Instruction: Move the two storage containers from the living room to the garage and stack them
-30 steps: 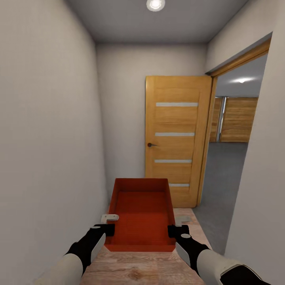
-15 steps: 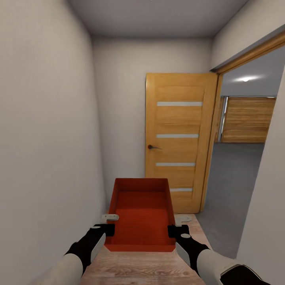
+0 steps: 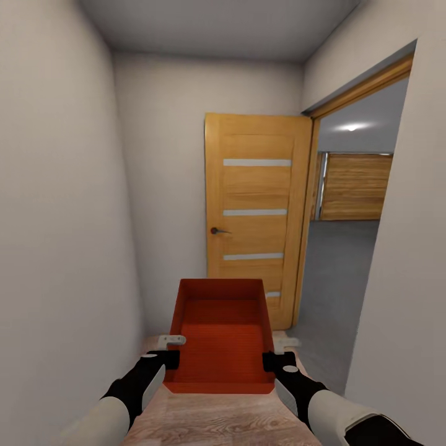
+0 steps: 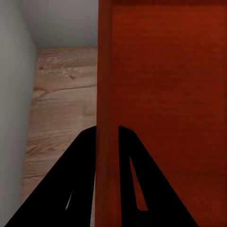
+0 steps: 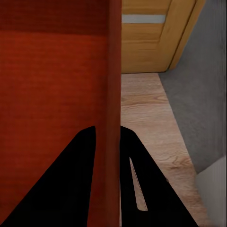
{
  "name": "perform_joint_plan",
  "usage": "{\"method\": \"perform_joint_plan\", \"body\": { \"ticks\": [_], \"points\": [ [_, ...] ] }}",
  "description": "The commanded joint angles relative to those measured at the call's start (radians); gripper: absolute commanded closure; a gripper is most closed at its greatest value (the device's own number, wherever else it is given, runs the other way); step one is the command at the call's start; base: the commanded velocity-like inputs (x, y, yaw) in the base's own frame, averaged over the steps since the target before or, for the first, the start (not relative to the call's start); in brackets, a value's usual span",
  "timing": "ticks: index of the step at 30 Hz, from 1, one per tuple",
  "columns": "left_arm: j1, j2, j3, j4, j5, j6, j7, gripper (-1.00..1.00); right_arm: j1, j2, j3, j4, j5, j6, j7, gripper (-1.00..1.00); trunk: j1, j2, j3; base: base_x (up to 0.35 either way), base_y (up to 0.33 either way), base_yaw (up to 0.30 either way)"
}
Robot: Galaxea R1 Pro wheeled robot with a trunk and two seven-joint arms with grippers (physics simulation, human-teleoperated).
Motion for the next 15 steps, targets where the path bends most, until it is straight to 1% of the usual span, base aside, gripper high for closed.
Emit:
{"method": "perform_joint_plan", "body": {
  "ticks": [1, 15],
  "points": [
    [-0.001, 0.037, 0.069, -0.011, 0.004, 0.006, 0.013, 1.0, 0.0, 0.0, 0.003, 0.002, -0.018, -0.002, 0.002, 1.0, 0.0, -0.001, 0.0, 0.0, 0.0, -0.285],
    [0.0, 0.036, 0.068, -0.02, 0.002, 0.007, 0.014, 1.0, 0.001, 0.0, 0.003, 0.002, -0.018, -0.002, 0.002, 1.0, 0.0, -0.001, 0.0, 0.0, 0.0, -0.285]
  ]
}}
